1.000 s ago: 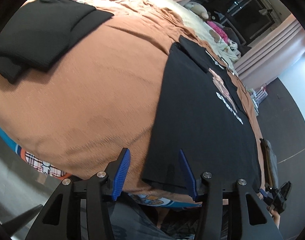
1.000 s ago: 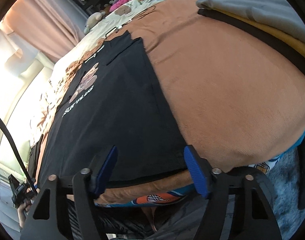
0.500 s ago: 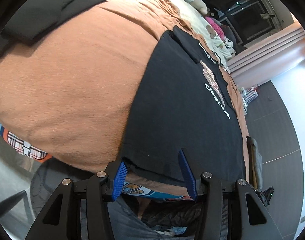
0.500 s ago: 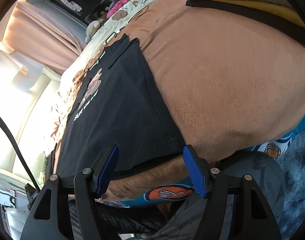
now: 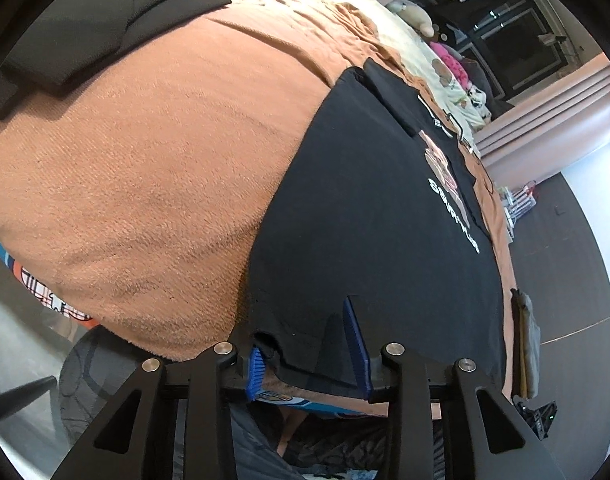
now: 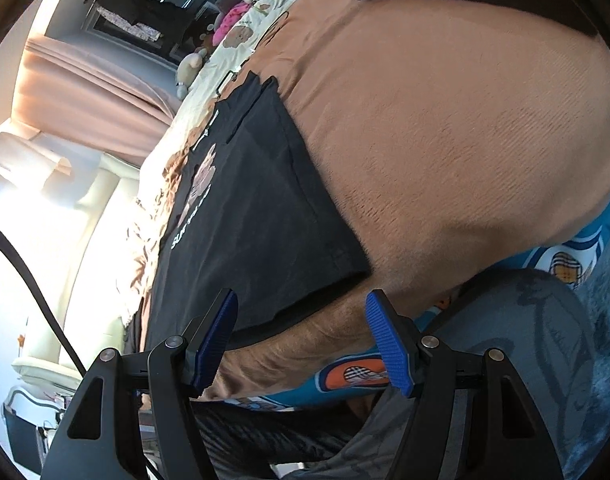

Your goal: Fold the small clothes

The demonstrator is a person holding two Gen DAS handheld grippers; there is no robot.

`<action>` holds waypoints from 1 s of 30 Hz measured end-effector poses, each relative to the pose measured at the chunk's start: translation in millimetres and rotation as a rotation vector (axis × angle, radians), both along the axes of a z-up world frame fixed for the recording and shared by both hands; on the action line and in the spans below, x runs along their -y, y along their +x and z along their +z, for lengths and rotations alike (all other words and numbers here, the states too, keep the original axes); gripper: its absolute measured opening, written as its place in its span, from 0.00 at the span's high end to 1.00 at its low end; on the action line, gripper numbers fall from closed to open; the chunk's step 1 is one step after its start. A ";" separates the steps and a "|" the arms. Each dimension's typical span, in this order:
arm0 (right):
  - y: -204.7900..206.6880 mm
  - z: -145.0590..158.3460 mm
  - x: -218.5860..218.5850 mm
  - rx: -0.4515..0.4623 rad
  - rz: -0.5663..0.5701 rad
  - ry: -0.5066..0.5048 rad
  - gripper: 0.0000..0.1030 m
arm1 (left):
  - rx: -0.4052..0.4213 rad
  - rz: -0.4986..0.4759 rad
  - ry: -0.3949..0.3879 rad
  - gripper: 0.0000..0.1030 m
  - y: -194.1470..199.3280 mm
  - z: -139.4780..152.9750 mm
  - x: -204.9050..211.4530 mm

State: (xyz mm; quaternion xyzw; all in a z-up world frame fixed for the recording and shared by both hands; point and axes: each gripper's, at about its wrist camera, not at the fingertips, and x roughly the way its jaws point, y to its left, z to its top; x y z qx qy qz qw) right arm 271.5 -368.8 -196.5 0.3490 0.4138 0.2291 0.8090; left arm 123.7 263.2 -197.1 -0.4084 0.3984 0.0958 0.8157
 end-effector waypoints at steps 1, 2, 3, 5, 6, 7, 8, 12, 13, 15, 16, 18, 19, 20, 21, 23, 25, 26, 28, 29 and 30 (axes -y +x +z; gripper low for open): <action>1.5 -0.7 -0.9 0.001 -0.001 -0.002 0.39 | -0.002 0.002 0.003 0.66 0.6 0.1 0.4; 3.2 -1.6 -1.9 -0.002 -0.003 0.001 0.42 | -0.005 0.004 0.005 0.67 0.4 0.0 0.3; 6.2 -4.4 -1.8 -0.011 -0.007 0.012 0.42 | -0.008 0.008 0.008 0.69 0.3 0.0 -0.6; 8.0 -8.2 -2.3 -0.023 -0.020 0.031 0.42 | -0.013 0.014 0.008 0.73 2.1 -0.5 -1.3; 8.7 -9.4 -1.6 -0.025 -0.026 0.042 0.42 | -0.013 0.019 0.005 0.74 2.0 -1.1 -2.3; 9.7 -9.7 -0.5 -0.024 -0.030 0.052 0.42 | -0.015 0.024 0.004 0.77 2.9 -1.7 -3.0; 10.0 -9.0 -1.1 -0.022 -0.032 0.058 0.42 | -0.017 0.028 0.004 0.82 3.0 -2.4 -3.7; 14.7 -7.2 9.5 -0.005 -0.060 0.092 0.59 | -0.023 0.033 0.010 0.90 4.6 -4.1 -5.1; 13.9 -5.1 12.3 0.008 -0.071 0.108 0.59 | -0.022 0.034 0.010 0.91 4.3 -3.7 -4.7; 11.4 -1.2 14.1 0.033 -0.078 0.123 0.59 | -0.021 0.032 0.010 0.91 4.3 -3.8 -5.1; 10.2 0.5 14.2 0.044 -0.074 0.120 0.59 | -0.020 0.032 0.009 0.91 4.3 -4.3 -5.5; 9.0 -1.6 12.9 0.044 -0.067 0.106 0.59 | -0.018 0.034 0.004 0.91 4.1 -5.5 -5.7; 8.9 -4.8 11.0 0.040 -0.068 0.100 0.59 | -0.017 0.036 0.001 0.91 4.5 -6.0 -5.7; 8.4 -7.6 11.4 0.036 -0.077 0.094 0.59 | -0.014 0.038 -0.003 0.91 4.6 -6.8 -6.3; 8.6 -10.9 12.8 0.029 -0.088 0.090 0.59 | -0.013 0.037 -0.004 0.91 4.6 -6.9 -6.5; 10.7 -16.7 13.0 0.009 -0.098 0.100 0.59 | -0.012 0.036 -0.004 0.91 2.7 -6.4 -6.7; 14.0 -18.9 11.7 -0.007 -0.096 0.094 0.59 | -0.010 0.033 -0.008 0.91 1.2 -6.6 -7.6; 14.5 -18.5 10.6 -0.012 -0.092 0.088 0.59 | -0.010 0.033 -0.012 0.91 1.0 -6.8 -8.0; 15.5 -17.0 4.0 -0.016 -0.081 0.083 0.59 | -0.009 0.035 -0.016 0.91 0.8 -7.2 -8.3; 15.6 -15.9 0.9 -0.016 -0.079 0.085 0.59 | -0.009 0.035 -0.015 0.91 0.8 -7.0 -8.2; 16.1 -14.7 -0.4 -0.019 -0.077 0.089 0.59 | -0.009 0.035 -0.013 0.91 0.8 -6.9 -8.0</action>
